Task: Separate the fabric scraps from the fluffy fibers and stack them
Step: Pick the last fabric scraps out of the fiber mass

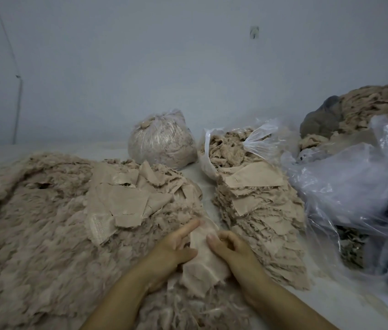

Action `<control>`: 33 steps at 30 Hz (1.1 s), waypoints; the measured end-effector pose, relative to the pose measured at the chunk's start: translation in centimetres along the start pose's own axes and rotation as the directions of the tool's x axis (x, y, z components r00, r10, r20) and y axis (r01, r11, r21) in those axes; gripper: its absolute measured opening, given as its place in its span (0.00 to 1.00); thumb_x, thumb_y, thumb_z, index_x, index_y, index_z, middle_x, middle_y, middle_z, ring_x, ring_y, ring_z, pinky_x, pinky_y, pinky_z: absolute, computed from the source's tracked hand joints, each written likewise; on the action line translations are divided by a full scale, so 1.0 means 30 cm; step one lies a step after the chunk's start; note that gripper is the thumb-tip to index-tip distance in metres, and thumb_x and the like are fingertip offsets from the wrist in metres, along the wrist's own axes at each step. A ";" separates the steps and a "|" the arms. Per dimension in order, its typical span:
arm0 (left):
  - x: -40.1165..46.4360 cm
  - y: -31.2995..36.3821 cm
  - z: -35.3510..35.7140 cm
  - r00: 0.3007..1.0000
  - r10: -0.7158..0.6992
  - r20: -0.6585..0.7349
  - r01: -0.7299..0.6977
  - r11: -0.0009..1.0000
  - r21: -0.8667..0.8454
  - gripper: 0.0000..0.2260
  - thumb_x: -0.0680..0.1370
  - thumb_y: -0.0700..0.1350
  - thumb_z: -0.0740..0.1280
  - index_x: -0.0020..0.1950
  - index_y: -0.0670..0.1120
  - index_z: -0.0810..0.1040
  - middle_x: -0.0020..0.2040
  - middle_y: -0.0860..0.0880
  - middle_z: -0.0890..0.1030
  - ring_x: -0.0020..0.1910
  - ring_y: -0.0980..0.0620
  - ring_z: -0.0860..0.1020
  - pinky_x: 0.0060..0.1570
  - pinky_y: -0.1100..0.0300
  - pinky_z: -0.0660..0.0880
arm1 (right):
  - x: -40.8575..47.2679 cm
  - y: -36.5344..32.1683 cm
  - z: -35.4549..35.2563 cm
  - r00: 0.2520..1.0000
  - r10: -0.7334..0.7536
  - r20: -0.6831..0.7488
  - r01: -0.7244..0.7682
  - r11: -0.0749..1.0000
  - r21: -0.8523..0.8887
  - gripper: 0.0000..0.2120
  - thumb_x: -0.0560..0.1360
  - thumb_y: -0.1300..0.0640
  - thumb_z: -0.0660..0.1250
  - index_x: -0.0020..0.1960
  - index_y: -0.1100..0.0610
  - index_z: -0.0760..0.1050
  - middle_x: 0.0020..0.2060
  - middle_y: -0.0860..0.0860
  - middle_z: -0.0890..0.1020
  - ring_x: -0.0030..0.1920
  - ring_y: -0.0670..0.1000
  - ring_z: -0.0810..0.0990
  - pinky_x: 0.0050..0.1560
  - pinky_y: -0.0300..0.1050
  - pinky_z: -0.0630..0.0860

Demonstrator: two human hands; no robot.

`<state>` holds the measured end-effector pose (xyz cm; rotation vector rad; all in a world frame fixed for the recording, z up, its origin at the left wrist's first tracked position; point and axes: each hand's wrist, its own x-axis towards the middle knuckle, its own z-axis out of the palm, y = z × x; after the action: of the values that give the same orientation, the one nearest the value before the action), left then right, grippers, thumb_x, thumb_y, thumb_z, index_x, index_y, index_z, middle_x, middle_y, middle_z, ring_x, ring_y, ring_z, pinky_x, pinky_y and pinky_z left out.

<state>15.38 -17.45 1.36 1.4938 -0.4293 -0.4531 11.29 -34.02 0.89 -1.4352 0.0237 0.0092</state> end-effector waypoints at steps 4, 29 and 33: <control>-0.005 -0.014 0.009 0.995 0.047 0.083 -0.057 0.991 0.119 0.28 0.78 0.32 0.63 0.73 0.53 0.63 0.72 0.60 0.66 0.71 0.66 0.61 0.67 0.68 0.64 | -0.005 -0.006 0.011 0.994 -0.100 0.053 0.106 0.988 -0.113 0.14 0.74 0.57 0.71 0.37 0.65 0.72 0.32 0.57 0.71 0.35 0.53 0.67 0.35 0.45 0.65; 0.037 0.033 0.031 0.787 -0.071 -0.613 -0.308 0.816 -0.490 0.07 0.78 0.41 0.64 0.44 0.40 0.78 0.32 0.46 0.79 0.24 0.56 0.76 0.22 0.66 0.73 | -0.003 0.022 0.037 0.955 -0.165 -0.246 0.182 0.982 0.046 0.08 0.80 0.56 0.61 0.46 0.60 0.75 0.35 0.53 0.79 0.34 0.48 0.75 0.30 0.40 0.71; 0.041 0.020 0.034 0.902 -0.087 -0.423 -0.152 0.853 -0.499 0.17 0.77 0.54 0.60 0.53 0.40 0.74 0.40 0.41 0.83 0.35 0.49 0.83 0.34 0.58 0.80 | 0.001 0.026 0.037 0.926 -0.218 -0.310 0.243 0.969 0.045 0.11 0.80 0.54 0.59 0.46 0.59 0.75 0.35 0.53 0.80 0.35 0.48 0.77 0.34 0.40 0.75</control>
<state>15.89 -18.97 1.98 1.0048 0.0322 -0.1721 11.33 -32.83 0.27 -1.3374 0.1061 -0.4030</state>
